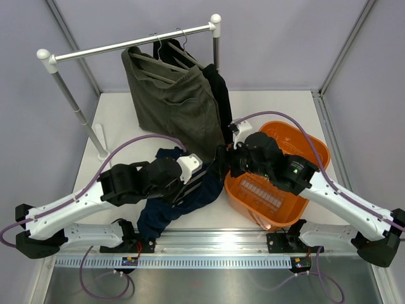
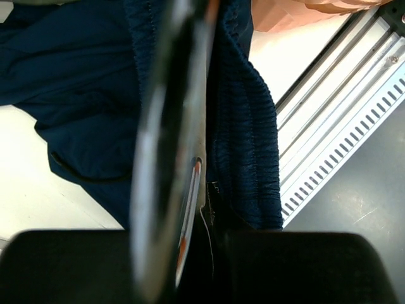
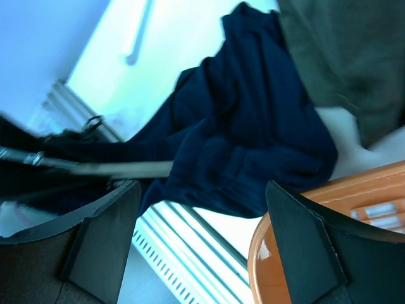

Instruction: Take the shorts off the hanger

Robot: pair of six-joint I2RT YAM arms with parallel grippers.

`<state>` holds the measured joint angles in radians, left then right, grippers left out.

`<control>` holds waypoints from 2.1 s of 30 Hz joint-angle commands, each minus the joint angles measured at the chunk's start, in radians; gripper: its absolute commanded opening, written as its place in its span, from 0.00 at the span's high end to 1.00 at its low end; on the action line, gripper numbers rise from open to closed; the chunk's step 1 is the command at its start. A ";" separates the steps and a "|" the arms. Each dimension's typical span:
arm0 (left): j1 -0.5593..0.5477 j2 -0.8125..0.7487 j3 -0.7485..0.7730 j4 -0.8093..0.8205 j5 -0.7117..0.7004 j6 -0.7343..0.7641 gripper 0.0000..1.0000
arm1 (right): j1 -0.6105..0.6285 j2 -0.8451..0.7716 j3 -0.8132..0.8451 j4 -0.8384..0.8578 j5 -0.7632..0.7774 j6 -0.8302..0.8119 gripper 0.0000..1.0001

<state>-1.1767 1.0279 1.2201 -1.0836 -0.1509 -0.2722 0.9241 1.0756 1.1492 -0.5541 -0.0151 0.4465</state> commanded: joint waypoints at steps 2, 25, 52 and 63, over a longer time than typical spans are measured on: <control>-0.006 -0.017 0.052 0.048 -0.024 -0.012 1.00 | 0.064 0.070 0.086 -0.070 0.234 0.018 0.12; -0.040 -0.088 0.010 0.024 -0.024 0.007 1.00 | 0.072 0.224 0.230 -0.213 0.581 0.049 1.00; -0.092 -0.195 0.117 0.090 -0.306 -0.025 1.00 | 0.323 0.168 0.033 -0.070 0.454 0.184 1.00; -0.092 -0.216 0.154 0.131 -0.452 -0.042 1.00 | 0.680 0.362 0.224 -0.018 0.540 0.100 1.00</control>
<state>-1.2640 0.8345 1.3117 -1.0416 -0.5148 -0.2974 1.5543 1.4017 1.2934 -0.6399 0.4614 0.5865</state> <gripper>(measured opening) 0.068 0.014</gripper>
